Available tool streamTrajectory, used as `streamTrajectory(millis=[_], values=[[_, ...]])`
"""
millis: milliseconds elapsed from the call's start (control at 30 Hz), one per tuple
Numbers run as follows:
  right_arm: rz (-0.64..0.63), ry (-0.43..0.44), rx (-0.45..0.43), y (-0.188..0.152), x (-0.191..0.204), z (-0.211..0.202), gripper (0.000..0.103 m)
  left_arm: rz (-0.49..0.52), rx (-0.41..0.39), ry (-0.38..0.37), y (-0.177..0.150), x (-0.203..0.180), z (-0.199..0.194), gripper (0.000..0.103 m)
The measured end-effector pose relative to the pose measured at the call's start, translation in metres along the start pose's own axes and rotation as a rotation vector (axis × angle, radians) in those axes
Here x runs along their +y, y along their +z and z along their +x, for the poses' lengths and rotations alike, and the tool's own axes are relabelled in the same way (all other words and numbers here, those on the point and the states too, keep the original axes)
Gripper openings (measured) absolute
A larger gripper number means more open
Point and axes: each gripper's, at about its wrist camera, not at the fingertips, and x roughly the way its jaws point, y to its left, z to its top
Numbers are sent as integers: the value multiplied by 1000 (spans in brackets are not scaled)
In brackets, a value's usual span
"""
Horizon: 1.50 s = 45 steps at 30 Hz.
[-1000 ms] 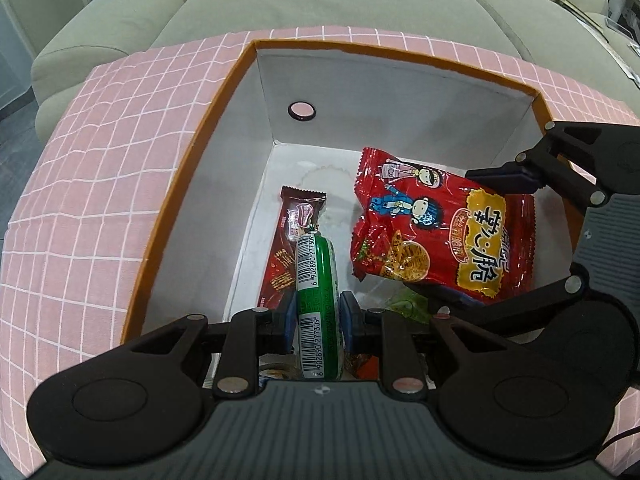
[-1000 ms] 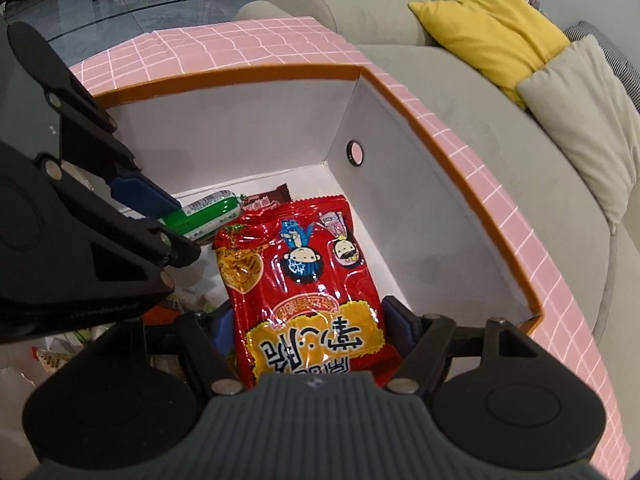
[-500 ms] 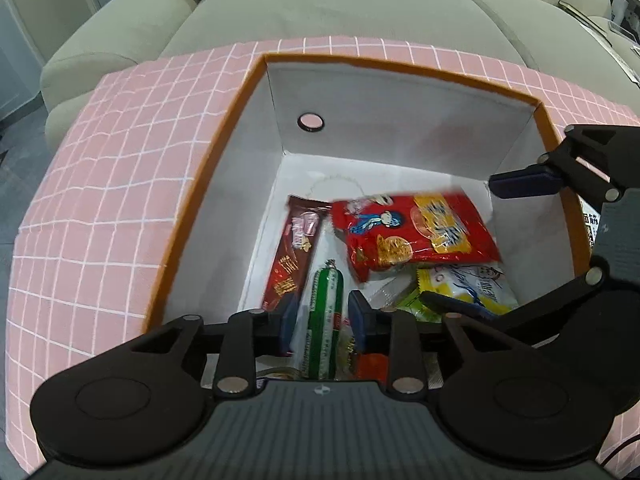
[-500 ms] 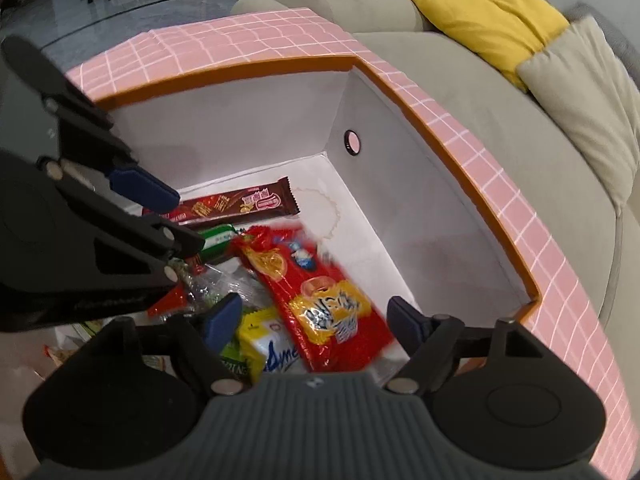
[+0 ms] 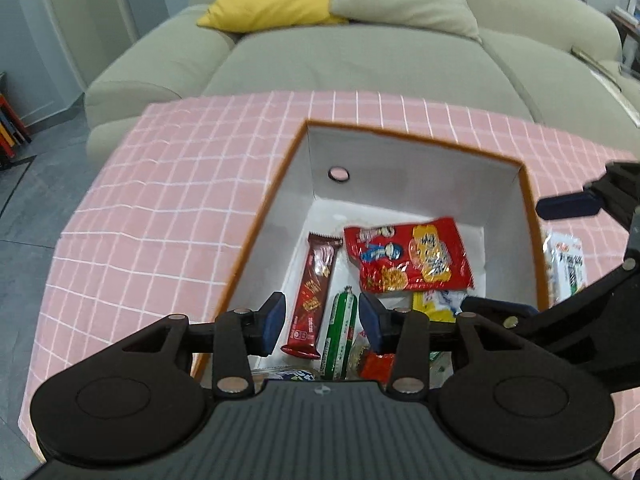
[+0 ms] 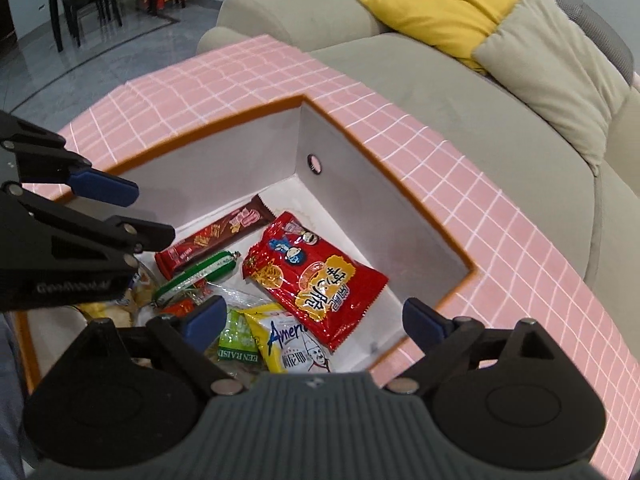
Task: Organize snacks
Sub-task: 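Withdraw both tools from the box toward the two remaining packets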
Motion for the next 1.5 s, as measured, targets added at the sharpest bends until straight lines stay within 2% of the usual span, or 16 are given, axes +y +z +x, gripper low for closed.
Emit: streamTrajectory(millis=[333,533,700,1033,1300,1500], values=[[141,25,-103,-24,-8,-60,92,-63,-144,24,-4,-10,-54,51],[247,12,-186,-52,-14,-95,92,-97,-224,-15,-13,-27,-86,51],[325,-49,-254,-83,-21,-123,92,-87,-269,-47,-23,-50,-102,51],[486,-178,-318,-154,-33,-154,92,-66,-290,-131,-52,-97,-110,51],[557,-286,-315,-210,-41,-148,91,1,-256,-172,-70,-131,-91,51],[586,-298,-274,-239,-48,-131,86,30,-235,-190,-79,-149,-74,51]])
